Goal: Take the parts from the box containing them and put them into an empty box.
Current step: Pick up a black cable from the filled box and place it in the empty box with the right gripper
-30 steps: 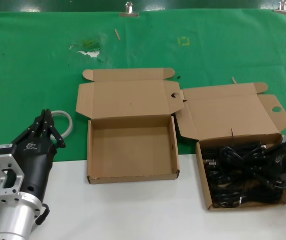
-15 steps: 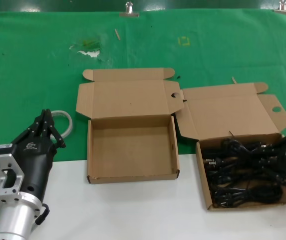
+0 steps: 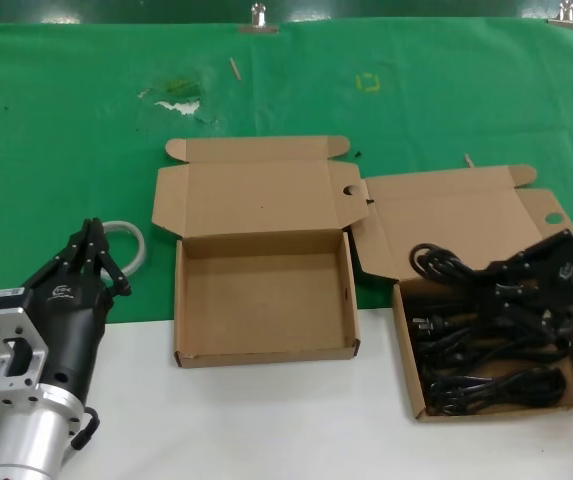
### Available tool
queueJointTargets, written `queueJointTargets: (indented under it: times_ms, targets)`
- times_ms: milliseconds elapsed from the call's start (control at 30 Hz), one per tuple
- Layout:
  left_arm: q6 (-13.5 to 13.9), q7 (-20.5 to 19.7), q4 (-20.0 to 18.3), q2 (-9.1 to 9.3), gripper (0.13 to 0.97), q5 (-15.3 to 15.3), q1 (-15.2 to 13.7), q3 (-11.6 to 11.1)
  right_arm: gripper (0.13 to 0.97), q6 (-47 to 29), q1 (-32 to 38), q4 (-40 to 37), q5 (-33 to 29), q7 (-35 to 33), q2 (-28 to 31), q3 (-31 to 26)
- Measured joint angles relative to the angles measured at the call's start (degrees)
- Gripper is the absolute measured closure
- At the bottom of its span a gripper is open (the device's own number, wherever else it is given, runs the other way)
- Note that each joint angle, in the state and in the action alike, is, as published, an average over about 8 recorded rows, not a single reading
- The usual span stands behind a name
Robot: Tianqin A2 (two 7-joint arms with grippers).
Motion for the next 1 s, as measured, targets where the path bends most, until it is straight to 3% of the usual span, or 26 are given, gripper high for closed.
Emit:
queueJointTargets:
  times_ms: [533,1000]
  targets:
    - [0.0,0.0,0.0,0.00,0.941,0.0,0.0,0.0,0.901,0.7,4.3,3.6,-2.1,-0.5,-6.0,-3.5]
    - [0.0,0.0,0.0,0.00,0.941,0.0,0.0,0.0,0.901,1.1,11.7,-3.6,-7.4,-8.4,-17.0,-10.2]
